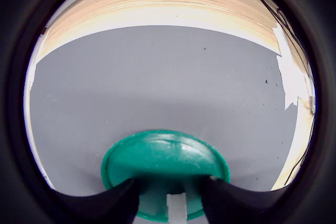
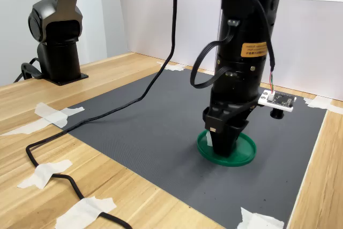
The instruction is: Grasp a white terminal and put it on the green lid.
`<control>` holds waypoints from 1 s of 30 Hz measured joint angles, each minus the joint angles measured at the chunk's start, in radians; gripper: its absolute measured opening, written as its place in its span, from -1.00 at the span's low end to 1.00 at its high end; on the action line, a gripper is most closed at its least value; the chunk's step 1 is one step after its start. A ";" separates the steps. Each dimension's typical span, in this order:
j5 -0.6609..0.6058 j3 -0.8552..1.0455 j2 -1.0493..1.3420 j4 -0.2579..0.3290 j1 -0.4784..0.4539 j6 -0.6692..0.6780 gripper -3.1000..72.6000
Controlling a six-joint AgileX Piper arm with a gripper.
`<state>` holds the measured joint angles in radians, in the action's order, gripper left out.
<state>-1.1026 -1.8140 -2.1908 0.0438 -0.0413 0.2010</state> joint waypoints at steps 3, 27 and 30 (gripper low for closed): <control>0.030 0.000 0.037 -0.005 0.000 -0.004 0.73; 0.978 1.207 1.348 -0.008 0.023 -0.016 -0.83; 1.020 1.341 1.565 -0.007 0.023 -0.031 -0.93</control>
<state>-0.0829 -0.4733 -0.6254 0.0371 -0.0187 0.1698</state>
